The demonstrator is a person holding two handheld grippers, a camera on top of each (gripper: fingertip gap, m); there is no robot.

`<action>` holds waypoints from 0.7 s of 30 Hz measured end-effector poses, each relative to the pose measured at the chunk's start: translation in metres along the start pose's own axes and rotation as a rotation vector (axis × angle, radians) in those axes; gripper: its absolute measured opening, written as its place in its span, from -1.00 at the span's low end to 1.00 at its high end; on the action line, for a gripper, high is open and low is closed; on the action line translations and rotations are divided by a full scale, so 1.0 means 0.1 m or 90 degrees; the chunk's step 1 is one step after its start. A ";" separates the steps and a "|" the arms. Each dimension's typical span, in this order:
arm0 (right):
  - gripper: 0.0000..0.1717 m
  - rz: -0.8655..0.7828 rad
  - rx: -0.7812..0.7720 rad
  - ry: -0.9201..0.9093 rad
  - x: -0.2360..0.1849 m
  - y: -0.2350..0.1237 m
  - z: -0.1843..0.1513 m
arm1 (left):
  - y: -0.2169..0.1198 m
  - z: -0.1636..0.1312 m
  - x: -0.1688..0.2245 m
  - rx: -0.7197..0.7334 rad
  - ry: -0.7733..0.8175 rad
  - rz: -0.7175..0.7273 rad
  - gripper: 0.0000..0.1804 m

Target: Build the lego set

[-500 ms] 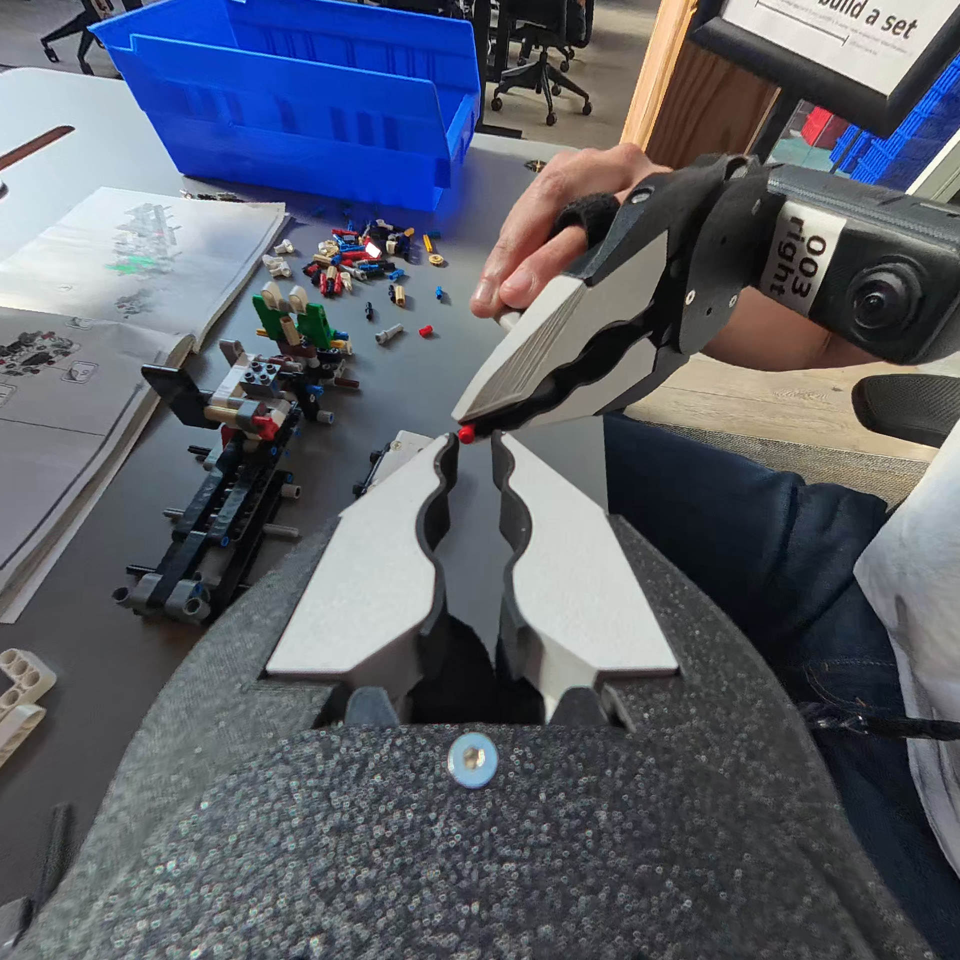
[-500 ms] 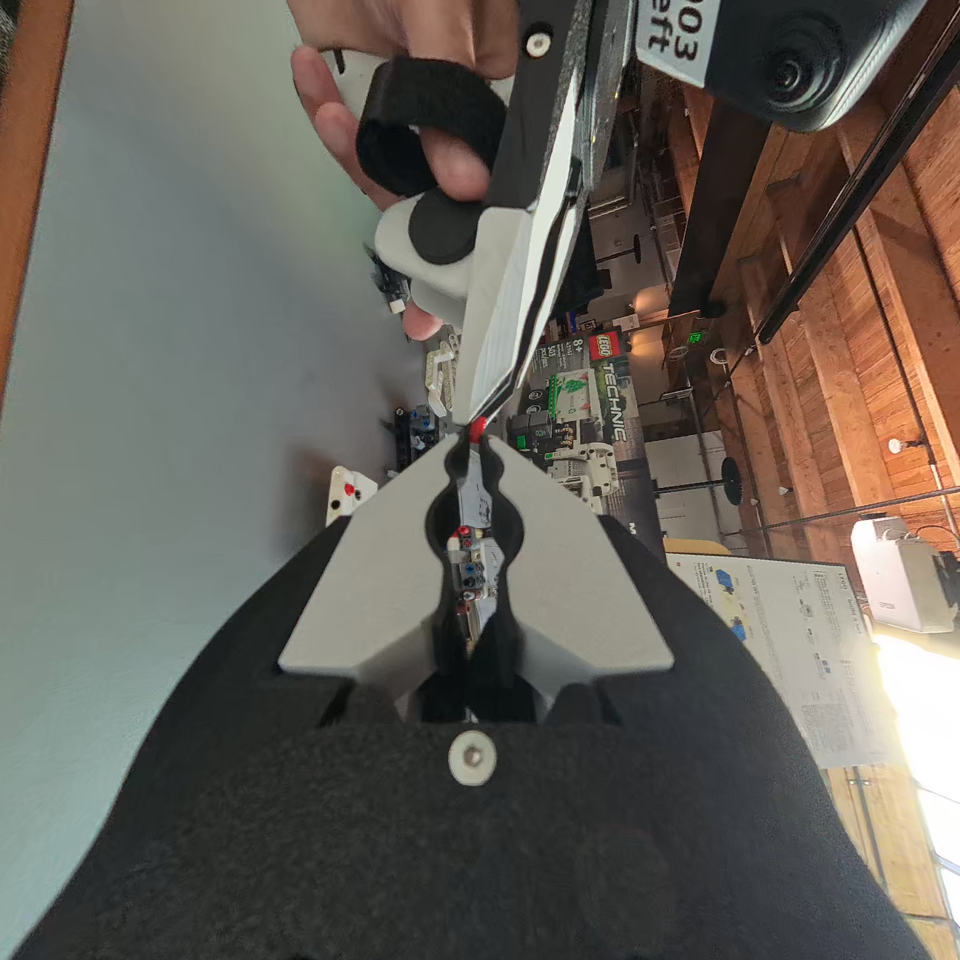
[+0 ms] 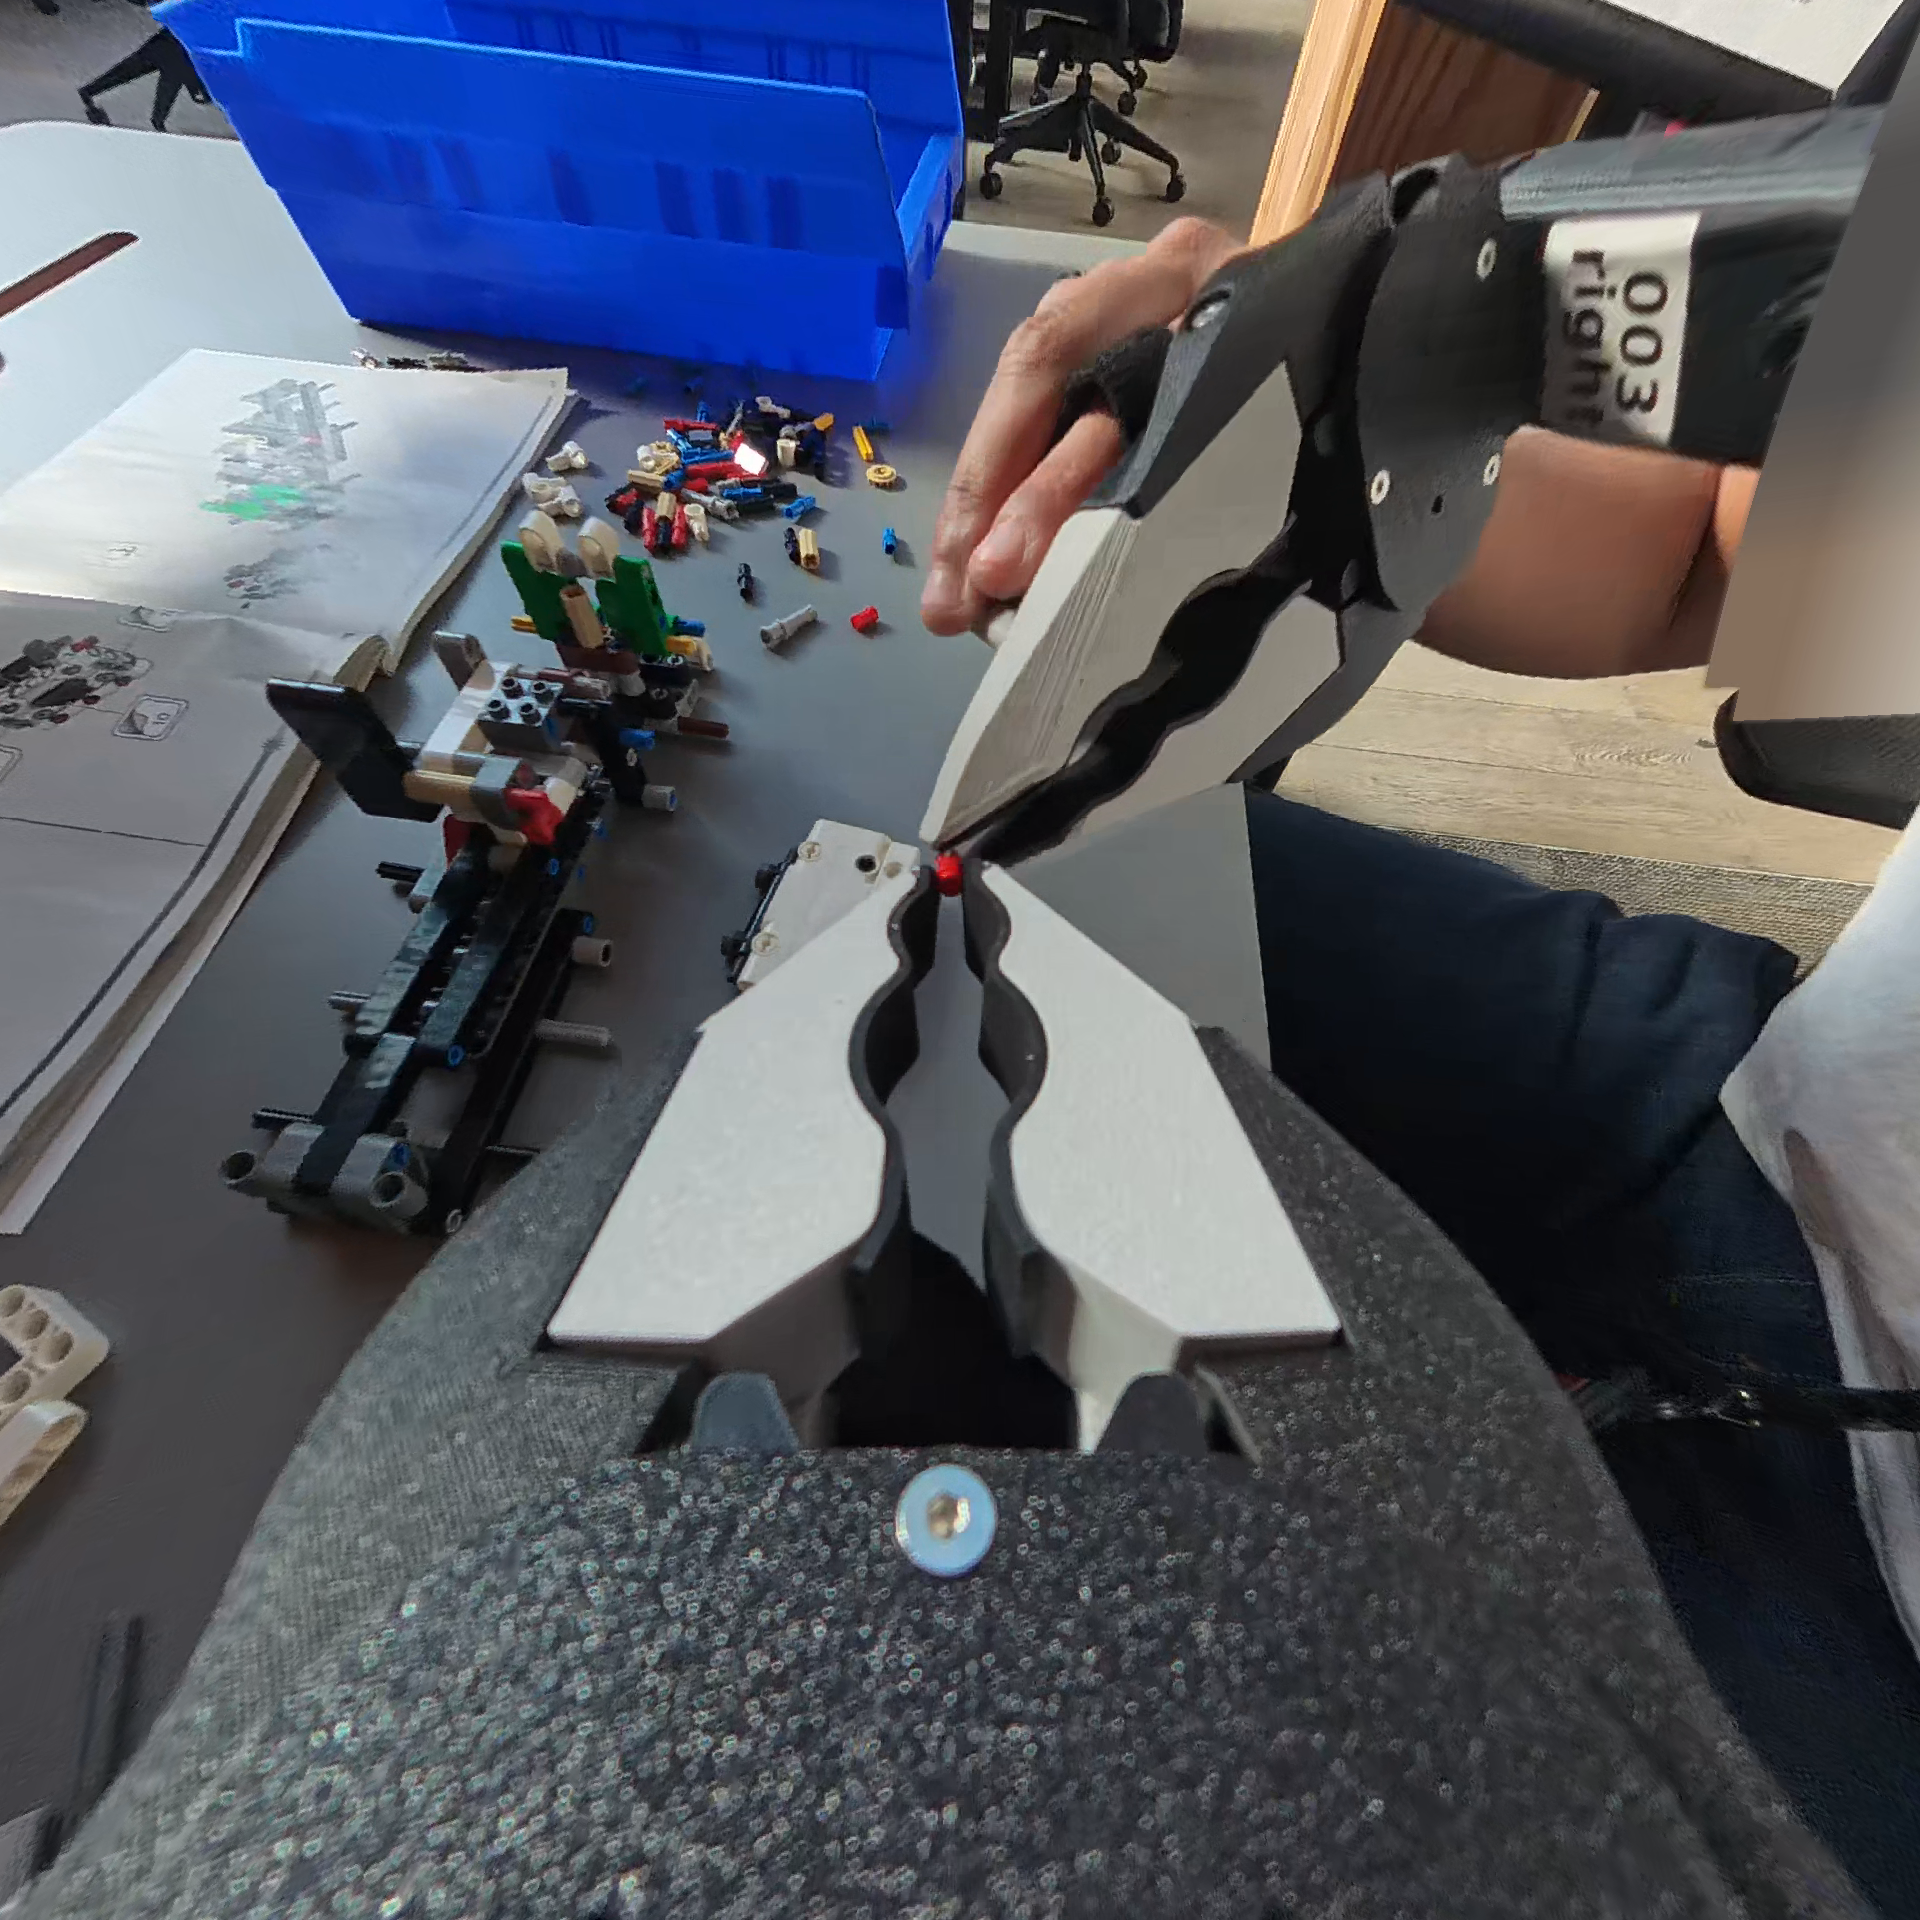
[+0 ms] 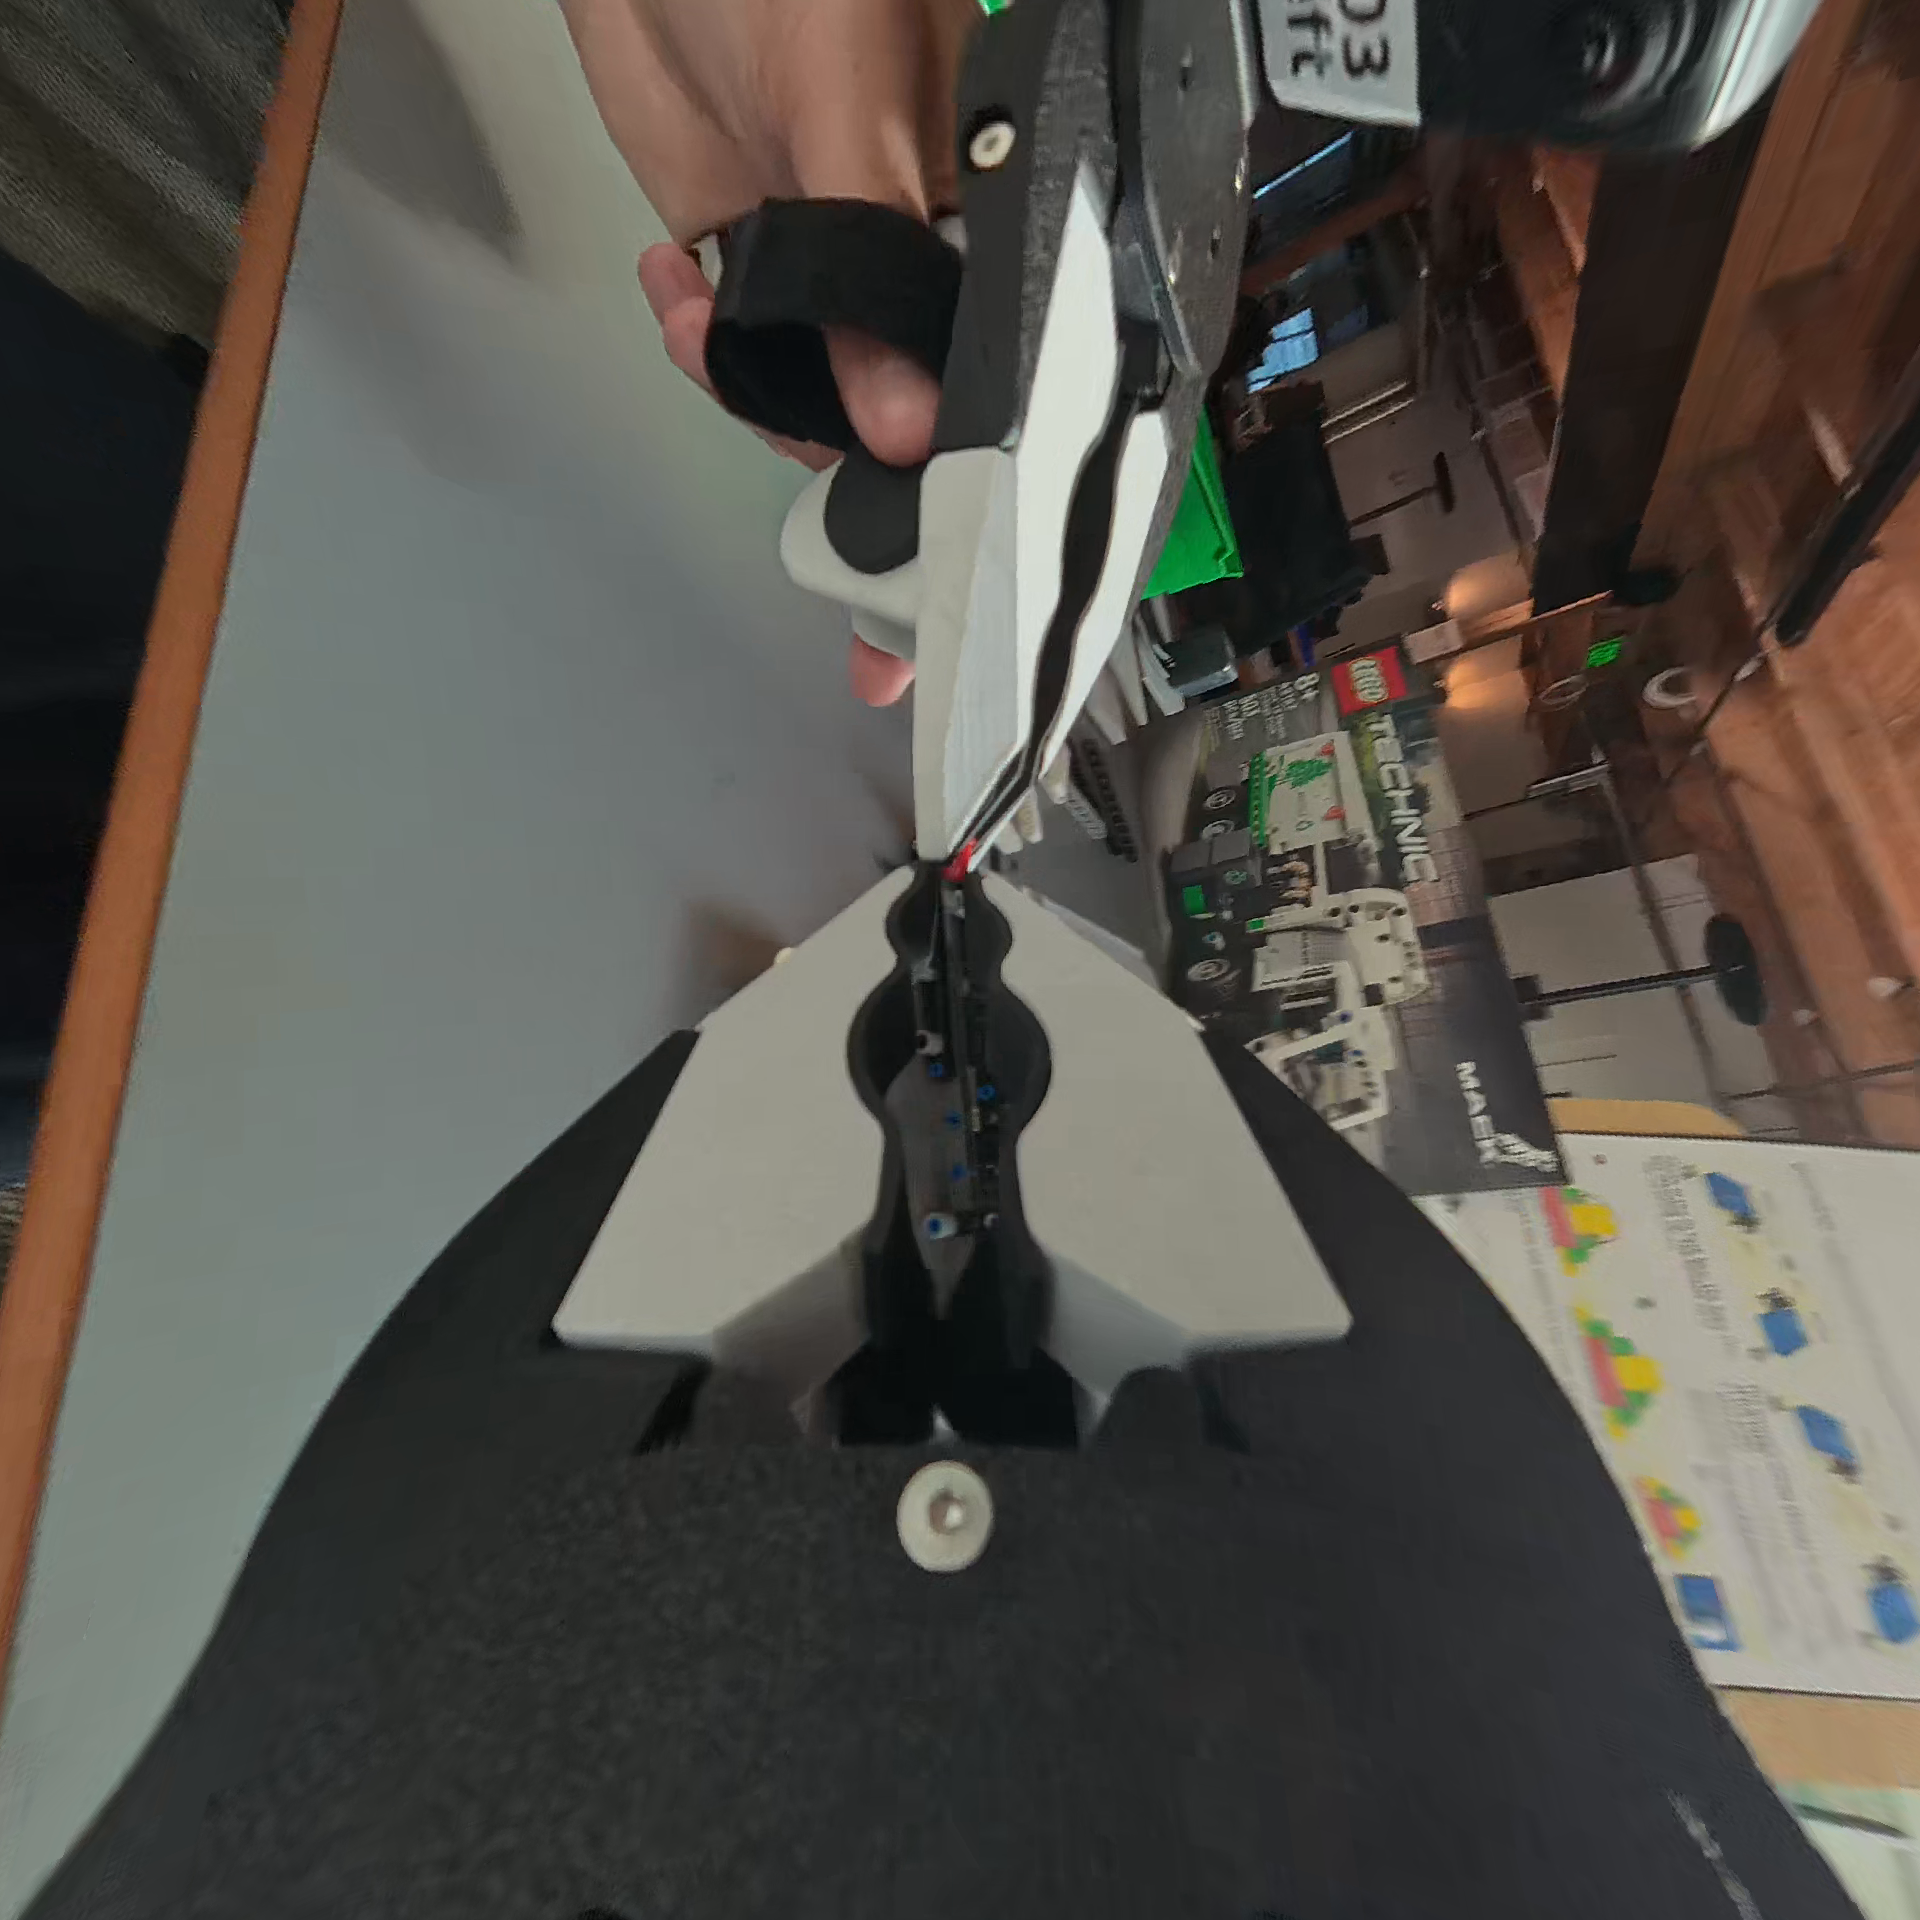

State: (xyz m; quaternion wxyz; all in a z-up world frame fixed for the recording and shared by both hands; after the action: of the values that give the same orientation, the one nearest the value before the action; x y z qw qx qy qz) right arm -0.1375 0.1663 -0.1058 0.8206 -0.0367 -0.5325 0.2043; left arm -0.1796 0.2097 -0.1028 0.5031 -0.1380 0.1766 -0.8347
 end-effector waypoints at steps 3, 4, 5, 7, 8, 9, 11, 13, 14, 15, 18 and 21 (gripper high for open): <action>-0.81 0.099 -0.023 0.165 -0.02 -0.09 -0.17 | -0.01 -0.11 -0.08 -0.036 0.028 0.042 -0.98; -0.74 0.150 -0.050 0.240 -0.04 -0.11 -0.30 | -0.02 -0.15 -0.11 -0.047 0.036 0.054 -0.98; -0.70 0.199 -0.077 0.318 -0.08 -0.12 -0.43 | -0.03 -0.17 -0.14 -0.057 0.046 0.060 -0.97; -0.62 0.255 -0.084 0.436 -0.11 -0.12 -0.58 | -0.04 -0.17 -0.17 -0.059 0.067 0.057 -0.98; -0.58 0.254 -0.073 0.468 -0.08 -0.11 -0.62 | -0.03 -0.16 -0.17 -0.059 0.079 0.045 -0.97; -0.58 0.246 -0.061 0.490 -0.05 -0.09 -0.65 | -0.01 -0.16 -0.17 -0.066 0.095 0.038 -0.97; -0.52 0.266 -0.062 0.537 -0.07 -0.03 -0.69 | 0.04 -0.17 -0.21 -0.093 0.133 0.039 -0.97; -0.38 0.287 -0.084 0.559 -0.12 0.04 -0.73 | 0.08 -0.17 -0.26 -0.109 0.175 0.037 -0.97; -0.37 0.296 -0.095 0.557 -0.14 0.06 -0.73 | 0.10 -0.15 -0.27 -0.112 0.193 0.034 -0.97; -0.37 0.295 -0.102 0.555 -0.14 0.08 -0.74 | 0.11 -0.14 -0.28 -0.112 0.207 0.029 -0.97; -0.39 0.322 -0.122 0.563 -0.20 0.13 -0.73 | 0.13 -0.08 -0.30 -0.088 0.232 0.016 -0.98; -0.40 0.308 -0.151 0.553 -0.20 0.18 -0.78 | 0.15 -0.08 -0.30 -0.061 0.223 0.007 -0.98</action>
State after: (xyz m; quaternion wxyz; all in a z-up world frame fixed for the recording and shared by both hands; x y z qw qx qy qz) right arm -0.0807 0.1871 -0.1615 0.8857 -0.3332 -0.1380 0.2925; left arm -0.1575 0.2313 -0.1182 0.4621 -0.0135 0.3022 -0.8336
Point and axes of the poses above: each gripper's, where its closed fingertips meet, y out along the fingers, z out of its top, x = y × z across the jaws, the point moved 4 cm from there along -y, back along the fingers, and after that the axes turned 1 degree about -x, right-handed, at the moved point
